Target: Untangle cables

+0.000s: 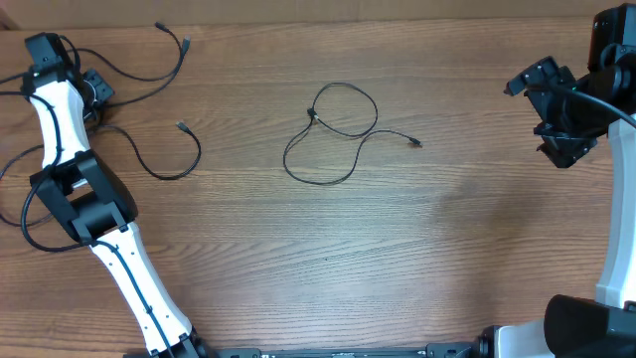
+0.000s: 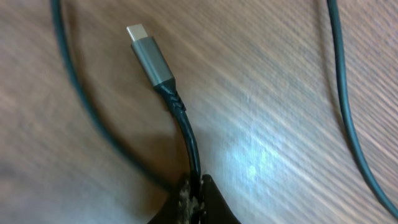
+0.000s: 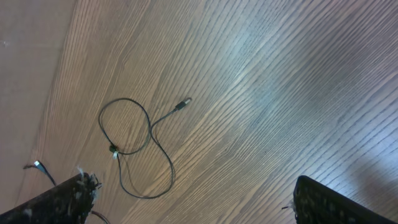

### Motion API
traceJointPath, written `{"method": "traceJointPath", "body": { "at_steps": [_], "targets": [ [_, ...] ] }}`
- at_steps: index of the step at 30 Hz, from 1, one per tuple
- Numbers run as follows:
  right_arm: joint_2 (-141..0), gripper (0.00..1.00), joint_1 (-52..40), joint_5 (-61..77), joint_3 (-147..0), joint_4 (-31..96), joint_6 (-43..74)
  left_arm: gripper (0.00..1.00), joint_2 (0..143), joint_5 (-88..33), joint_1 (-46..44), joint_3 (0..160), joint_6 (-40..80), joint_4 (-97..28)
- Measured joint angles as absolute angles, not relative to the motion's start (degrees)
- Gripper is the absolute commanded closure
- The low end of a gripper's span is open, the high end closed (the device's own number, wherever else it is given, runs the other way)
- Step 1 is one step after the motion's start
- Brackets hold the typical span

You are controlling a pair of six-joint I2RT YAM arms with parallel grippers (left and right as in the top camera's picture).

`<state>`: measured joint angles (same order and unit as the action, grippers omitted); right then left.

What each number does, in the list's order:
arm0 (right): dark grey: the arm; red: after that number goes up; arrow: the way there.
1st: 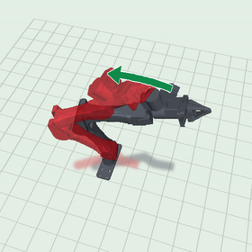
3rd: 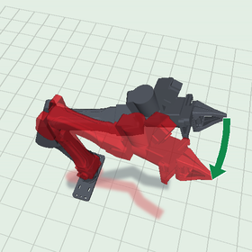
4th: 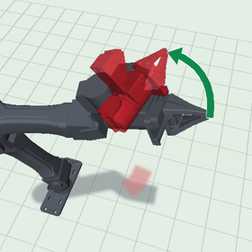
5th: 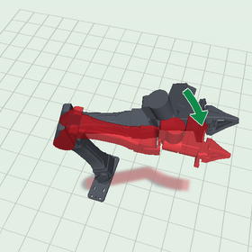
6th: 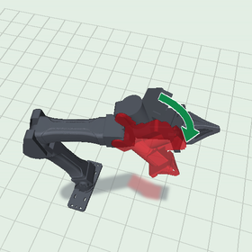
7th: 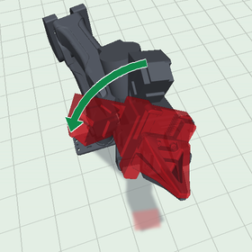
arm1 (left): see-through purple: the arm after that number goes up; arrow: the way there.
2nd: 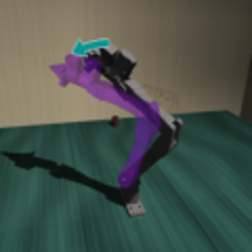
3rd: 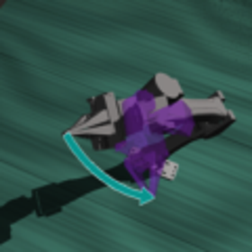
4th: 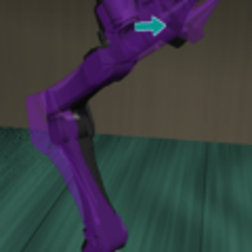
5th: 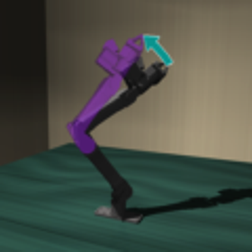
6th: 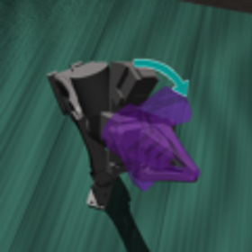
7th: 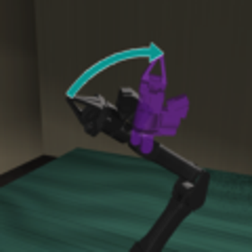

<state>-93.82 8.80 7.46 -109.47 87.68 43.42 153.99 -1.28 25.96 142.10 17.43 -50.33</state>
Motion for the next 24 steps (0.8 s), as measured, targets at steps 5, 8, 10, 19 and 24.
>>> {"method": "traceJointPath", "body": {
  "at_steps": [5,8,10,19,24],
  "targets": [
    [-93.82,0.00,8.80,7.44,-109.47,87.70,43.42,0.96,147.79,-3.90,25.96,142.10,19.84,-54.39],
    [-93.82,0.00,8.80,7.46,-109.47,87.68,43.44,0.96,142.21,-4.60,25.96,142.12,20.82,-55.11],
    [-93.82,0.00,8.80,7.44,-109.47,87.68,43.44,0.96,139.85,-4.93,25.96,142.28,21.06,-57.76],
    [-93.82,0.00,8.80,7.44,-109.47,87.68,43.44,0.96,139.04,-5.39,25.47,142.43,21.08,-74.13],
    [-93.82,0.00,8.80,7.44,-109.47,87.68,43.42,0.96,139.04,-5.37,24.34,142.21,21.06,-78.08]
  ]
}}
